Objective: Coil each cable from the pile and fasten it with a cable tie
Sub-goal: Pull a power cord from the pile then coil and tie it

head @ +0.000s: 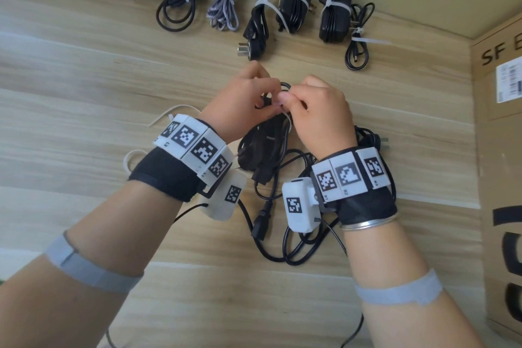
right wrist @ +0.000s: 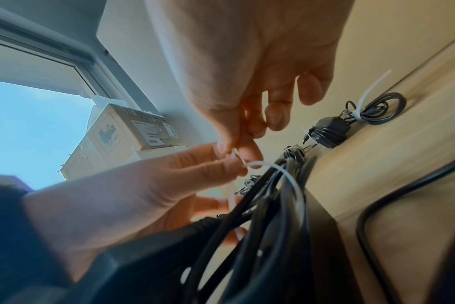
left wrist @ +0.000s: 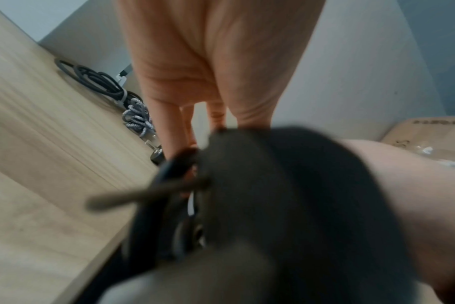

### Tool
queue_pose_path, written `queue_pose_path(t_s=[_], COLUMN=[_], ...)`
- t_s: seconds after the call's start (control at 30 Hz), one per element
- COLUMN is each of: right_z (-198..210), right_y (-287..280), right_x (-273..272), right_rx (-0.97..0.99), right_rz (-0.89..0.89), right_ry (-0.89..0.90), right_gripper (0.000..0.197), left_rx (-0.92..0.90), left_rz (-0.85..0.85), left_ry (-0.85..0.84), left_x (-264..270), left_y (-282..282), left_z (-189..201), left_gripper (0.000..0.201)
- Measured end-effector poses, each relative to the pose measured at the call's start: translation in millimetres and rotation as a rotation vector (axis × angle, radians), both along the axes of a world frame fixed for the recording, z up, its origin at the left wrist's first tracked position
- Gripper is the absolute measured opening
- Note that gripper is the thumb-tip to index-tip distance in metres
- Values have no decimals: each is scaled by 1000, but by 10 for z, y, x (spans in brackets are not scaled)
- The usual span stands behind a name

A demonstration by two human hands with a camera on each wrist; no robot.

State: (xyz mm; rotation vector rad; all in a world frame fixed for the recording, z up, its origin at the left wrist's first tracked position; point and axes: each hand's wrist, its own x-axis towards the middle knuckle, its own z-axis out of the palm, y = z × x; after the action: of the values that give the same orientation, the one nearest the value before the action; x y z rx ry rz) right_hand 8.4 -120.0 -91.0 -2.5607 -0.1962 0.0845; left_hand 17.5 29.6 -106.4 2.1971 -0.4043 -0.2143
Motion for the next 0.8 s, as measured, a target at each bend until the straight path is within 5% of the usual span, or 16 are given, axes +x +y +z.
queue_pose_path(t_s=[0.27,0.5,0.8], right_z=[274,405,197], right_y=[-314,-232,85], right_x=[41,81,49], right_rx=[-121,-174,-192], right_rz=[-231,62,74], right_ry=[-73,327,271], right_gripper=[34,33,25], left_rx=[44,94,97], left_rz=[40,7,62], left_ry=[118,119,152], left_x=[10,50,46], left_y=[-45,-67,-105], left_z=[-109,-56,-65], left_gripper=[19,16,14])
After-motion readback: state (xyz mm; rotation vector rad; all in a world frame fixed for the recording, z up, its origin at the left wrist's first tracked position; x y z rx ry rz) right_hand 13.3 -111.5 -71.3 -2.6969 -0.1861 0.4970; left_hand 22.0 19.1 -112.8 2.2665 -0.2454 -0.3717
